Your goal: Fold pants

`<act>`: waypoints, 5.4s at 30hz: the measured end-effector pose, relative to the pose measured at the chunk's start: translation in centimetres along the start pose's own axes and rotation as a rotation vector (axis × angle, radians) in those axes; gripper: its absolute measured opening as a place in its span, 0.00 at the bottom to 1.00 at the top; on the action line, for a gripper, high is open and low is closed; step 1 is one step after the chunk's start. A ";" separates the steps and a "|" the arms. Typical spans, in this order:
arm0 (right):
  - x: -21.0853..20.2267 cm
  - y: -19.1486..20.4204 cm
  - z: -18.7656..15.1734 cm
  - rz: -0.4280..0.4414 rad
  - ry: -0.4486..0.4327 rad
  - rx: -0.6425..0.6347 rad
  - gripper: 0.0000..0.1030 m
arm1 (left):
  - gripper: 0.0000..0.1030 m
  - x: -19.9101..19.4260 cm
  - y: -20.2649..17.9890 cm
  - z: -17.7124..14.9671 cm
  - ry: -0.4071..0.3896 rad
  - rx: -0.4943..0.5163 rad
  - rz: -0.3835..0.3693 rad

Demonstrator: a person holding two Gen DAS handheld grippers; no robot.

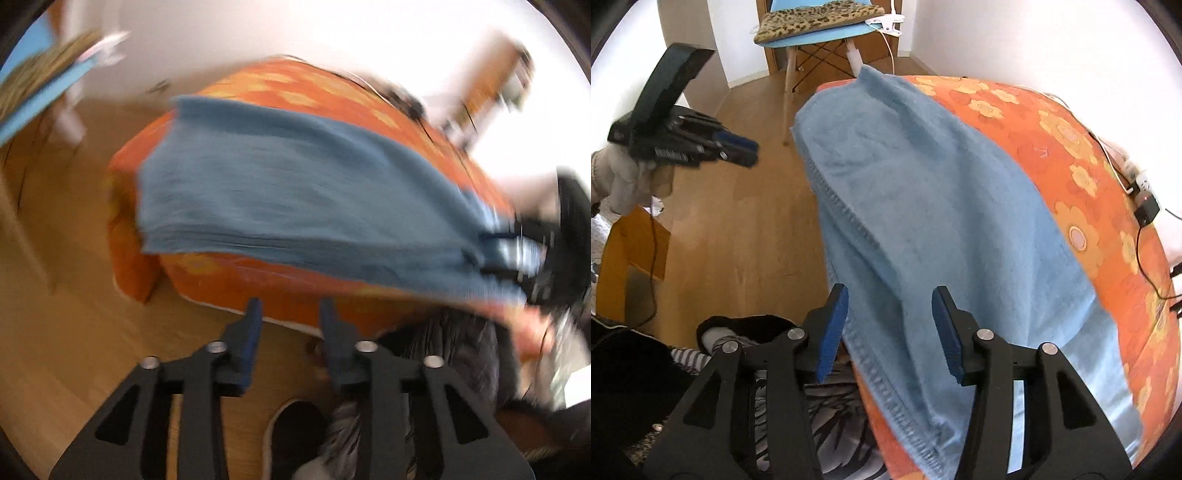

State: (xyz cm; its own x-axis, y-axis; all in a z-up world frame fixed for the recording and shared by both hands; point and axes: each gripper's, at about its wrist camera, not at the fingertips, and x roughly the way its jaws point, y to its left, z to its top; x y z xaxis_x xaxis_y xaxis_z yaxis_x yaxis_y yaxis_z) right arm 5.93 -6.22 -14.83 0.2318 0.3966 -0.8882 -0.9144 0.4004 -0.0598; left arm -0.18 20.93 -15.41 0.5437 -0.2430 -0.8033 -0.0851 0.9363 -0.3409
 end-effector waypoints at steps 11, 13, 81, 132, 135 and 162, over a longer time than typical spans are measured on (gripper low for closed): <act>0.9 -1.5 3.3 0.075 -0.016 0.070 0.48 | 0.45 2.5 10.0 1.1 -0.121 -0.511 -0.163; 0.4 -2.1 4.9 0.102 -0.046 0.091 0.48 | 0.45 3.1 10.5 1.0 -0.131 -0.531 -0.178; 19.1 -9.3 32.7 0.324 -0.020 0.257 0.09 | 0.15 4.4 13.2 1.0 -0.209 -0.461 -0.187; 21.1 -1.3 31.8 0.205 -0.011 -0.124 0.00 | 0.00 3.5 13.3 -0.1 -0.267 -0.451 -0.140; 20.2 -2.3 31.8 0.178 -0.046 -0.095 0.00 | 0.00 3.5 13.6 -0.4 -0.268 -0.455 -0.132; 23.0 1.4 33.4 0.139 0.082 -0.331 0.11 | 0.07 3.5 12.5 -0.2 -0.229 -0.394 -0.089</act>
State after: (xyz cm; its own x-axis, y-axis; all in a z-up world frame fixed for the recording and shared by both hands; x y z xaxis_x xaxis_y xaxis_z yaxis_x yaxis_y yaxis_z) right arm 21.05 31.09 -20.13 0.0825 0.3552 -0.9311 -0.9963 0.0532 -0.0680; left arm 0.50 31.76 -22.57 0.7300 -0.2141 -0.6490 -0.3167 0.7356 -0.5988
